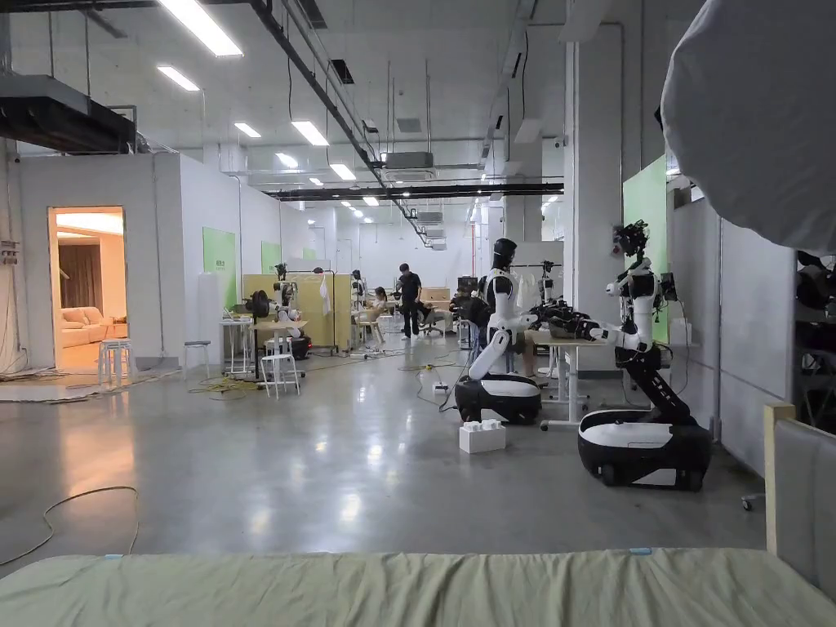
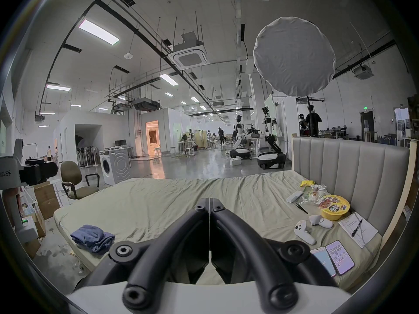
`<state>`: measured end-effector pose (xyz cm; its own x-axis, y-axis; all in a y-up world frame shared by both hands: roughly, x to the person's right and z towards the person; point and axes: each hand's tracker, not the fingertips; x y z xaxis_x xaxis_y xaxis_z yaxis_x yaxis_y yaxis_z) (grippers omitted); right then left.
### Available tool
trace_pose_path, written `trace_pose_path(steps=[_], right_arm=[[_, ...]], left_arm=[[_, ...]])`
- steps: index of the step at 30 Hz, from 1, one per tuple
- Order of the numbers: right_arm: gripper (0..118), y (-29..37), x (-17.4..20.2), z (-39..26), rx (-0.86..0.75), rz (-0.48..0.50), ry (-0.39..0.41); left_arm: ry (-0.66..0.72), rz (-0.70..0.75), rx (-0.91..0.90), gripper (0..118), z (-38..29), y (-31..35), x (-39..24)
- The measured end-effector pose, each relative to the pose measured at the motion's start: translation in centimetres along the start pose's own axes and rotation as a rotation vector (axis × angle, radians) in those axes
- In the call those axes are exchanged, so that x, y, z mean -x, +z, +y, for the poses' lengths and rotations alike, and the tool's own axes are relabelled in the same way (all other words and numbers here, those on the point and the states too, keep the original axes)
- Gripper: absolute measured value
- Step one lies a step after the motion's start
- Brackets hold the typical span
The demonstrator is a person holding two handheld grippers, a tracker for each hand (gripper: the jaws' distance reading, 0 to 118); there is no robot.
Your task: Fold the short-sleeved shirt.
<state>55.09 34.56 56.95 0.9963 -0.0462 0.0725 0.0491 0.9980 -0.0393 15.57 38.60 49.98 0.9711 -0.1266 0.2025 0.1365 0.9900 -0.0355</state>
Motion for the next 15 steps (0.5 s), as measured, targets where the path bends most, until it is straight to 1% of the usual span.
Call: trace_pose_path(steps=[3, 5, 8, 12, 15], right_arm=[[0, -0.05, -0.03, -0.08, 0.003, -0.006, -0.006], [0, 0.03, -0.04, -0.15, 0.006, -0.004, -0.012], [0, -0.01, 0.13, -0.11, 0.011, -0.005, 0.0], [0, 0.02, 0.25, 0.16, 0.002, -0.006, 0.013], [0, -0.06, 0.12, 0.23, -0.001, -0.011, 0.001]], left_arm=[[0.046, -0.021, -0.012, 0, 0.13, 0.18, 0.2], [0.044, -0.025, -0.014, 0, 0.18, 0.24, -0.03], [0.027, -0.036, -0.017, 0, 0.21, 0.06, -0.3], [0.06, -0.057, -0.028, 0, 0.29, 0.09, -0.41], [0.058, -0.059, -0.025, 0, 0.26, -0.01, -0.59]])
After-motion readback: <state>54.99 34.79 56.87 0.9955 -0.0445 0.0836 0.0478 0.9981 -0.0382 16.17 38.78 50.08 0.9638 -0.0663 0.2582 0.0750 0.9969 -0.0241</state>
